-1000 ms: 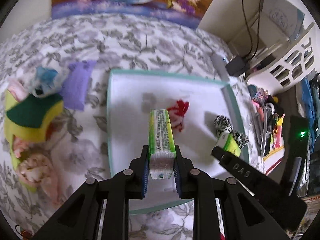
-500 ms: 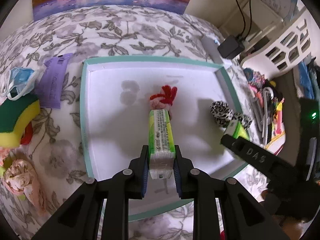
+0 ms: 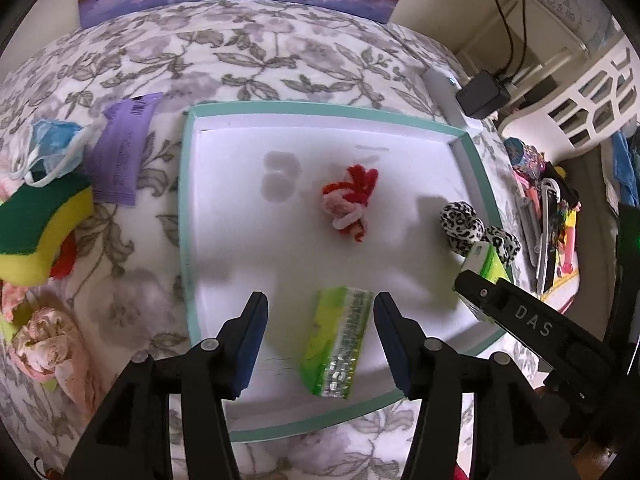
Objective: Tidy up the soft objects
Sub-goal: 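Carry the green tissue packs into the tray and open both tools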
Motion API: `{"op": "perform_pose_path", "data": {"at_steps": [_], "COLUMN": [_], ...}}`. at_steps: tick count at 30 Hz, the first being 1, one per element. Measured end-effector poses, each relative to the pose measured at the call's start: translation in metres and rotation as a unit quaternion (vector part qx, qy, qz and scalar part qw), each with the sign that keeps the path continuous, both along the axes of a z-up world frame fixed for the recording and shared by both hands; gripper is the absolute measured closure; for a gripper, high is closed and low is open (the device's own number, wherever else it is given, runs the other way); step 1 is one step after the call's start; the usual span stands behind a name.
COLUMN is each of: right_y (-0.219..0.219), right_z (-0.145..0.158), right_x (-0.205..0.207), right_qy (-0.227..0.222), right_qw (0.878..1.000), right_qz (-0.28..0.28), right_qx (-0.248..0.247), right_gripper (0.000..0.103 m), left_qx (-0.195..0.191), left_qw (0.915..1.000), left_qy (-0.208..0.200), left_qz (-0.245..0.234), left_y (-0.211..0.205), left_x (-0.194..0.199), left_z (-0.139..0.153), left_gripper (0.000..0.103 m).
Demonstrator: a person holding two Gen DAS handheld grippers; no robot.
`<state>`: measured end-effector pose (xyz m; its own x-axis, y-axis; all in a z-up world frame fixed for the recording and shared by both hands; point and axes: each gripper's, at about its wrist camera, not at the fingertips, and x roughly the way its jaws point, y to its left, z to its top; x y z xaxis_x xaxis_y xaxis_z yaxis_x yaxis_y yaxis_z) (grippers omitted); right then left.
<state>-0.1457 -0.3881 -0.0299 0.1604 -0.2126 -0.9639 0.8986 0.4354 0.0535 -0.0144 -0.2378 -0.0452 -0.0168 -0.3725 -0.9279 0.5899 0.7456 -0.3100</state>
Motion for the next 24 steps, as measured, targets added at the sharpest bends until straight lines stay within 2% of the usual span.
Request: {"op": "perform_pose_path", "data": {"at_steps": [4, 12, 19, 21, 23, 24], "right_y": [0.003, 0.006, 0.011, 0.011, 0.011, 0.011], "right_z": [0.003, 0.01, 0.017, 0.018, 0.018, 0.018], "right_x": [0.001, 0.003, 0.005, 0.006, 0.006, 0.006], "right_qy": [-0.005, -0.011, -0.014, -0.015, -0.016, -0.018], "right_qw": [1.0, 1.0, 0.999, 0.999, 0.999, 0.999], "right_qz": [0.005, 0.012, 0.024, 0.028, 0.031, 0.032], "right_qx": [-0.002, -0.01, -0.021, -0.025, -0.029, -0.03], "right_gripper": [0.036, 0.035, 0.033, 0.028, 0.011, 0.01], "left_qx": [0.005, 0.001, 0.005, 0.008, 0.01, 0.011], "left_qw": [0.9999, 0.999, 0.9993, 0.9994, 0.9995, 0.9995], "left_qy": [-0.001, -0.005, -0.015, -0.02, -0.023, -0.024], "left_qz": [0.015, 0.045, 0.034, 0.028, 0.022, 0.019], "left_y": [0.006, 0.019, 0.015, 0.012, 0.01, 0.009], "left_x": [0.006, 0.018, 0.013, 0.011, 0.009, 0.008], "left_z": [0.002, 0.008, 0.011, 0.011, 0.012, 0.012], "left_gripper": [0.042, 0.041, 0.041, 0.039, 0.036, 0.036]}}
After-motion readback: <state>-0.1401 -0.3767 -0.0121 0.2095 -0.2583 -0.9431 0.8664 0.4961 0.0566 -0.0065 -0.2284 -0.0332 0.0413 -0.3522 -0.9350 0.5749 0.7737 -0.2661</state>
